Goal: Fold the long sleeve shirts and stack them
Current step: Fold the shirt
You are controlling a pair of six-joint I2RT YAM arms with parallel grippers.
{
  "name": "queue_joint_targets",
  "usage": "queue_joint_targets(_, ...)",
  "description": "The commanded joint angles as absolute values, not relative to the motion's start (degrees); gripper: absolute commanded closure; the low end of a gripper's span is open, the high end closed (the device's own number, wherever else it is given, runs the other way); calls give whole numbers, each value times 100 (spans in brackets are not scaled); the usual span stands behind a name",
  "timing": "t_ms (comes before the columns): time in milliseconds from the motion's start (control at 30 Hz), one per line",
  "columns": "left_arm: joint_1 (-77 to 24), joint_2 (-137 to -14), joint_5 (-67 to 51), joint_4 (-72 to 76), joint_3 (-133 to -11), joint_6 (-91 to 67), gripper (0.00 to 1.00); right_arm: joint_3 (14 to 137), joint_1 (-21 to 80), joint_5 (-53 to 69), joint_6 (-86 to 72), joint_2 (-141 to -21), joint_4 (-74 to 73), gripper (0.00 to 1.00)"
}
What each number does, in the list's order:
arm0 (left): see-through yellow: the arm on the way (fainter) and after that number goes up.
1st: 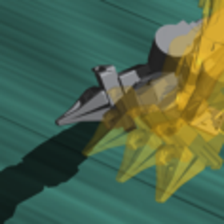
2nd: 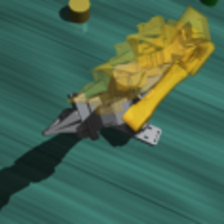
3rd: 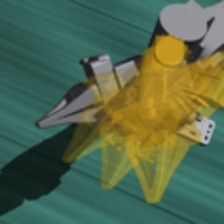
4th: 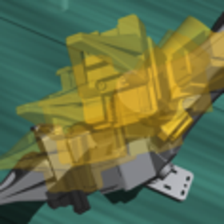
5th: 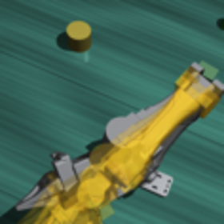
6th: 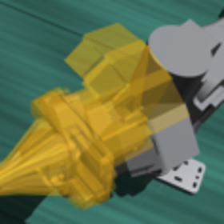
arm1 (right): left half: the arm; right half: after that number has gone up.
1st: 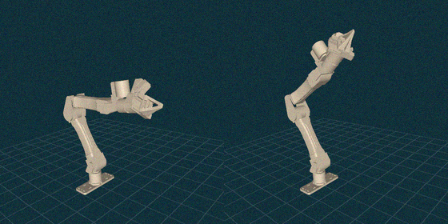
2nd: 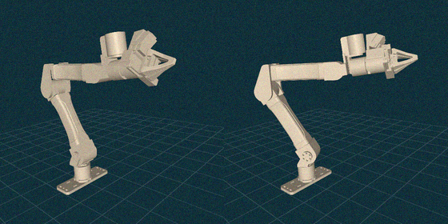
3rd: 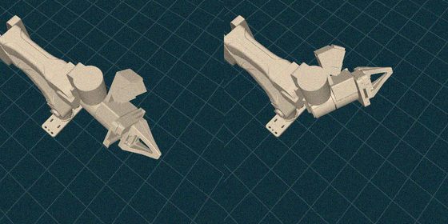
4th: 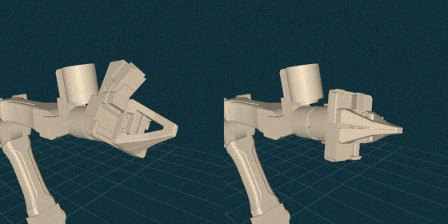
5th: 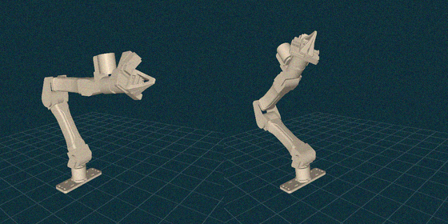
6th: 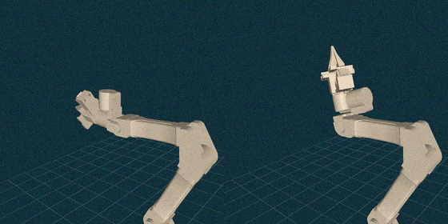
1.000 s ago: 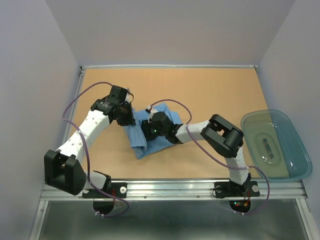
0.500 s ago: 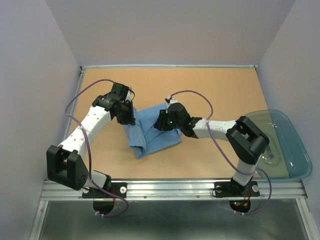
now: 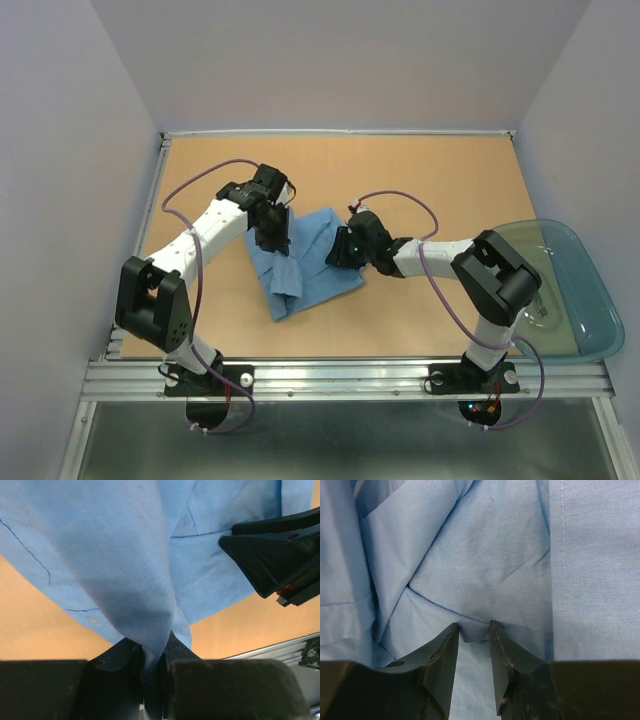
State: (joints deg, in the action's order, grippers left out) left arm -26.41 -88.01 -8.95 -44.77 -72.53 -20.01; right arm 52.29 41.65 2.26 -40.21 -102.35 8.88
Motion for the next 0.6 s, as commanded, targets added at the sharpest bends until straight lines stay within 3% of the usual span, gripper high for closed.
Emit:
queue_joint_targets(0,-2751,-8973,-905,-4500,-7506,-2135,100,5186,4140,255,-4148,-10292,932,63)
queue_joint_targets(567,-3032,-9325,-519,-4087,-7761,-3085,100,5054,4140,246,-4149,-10239,1046,63)
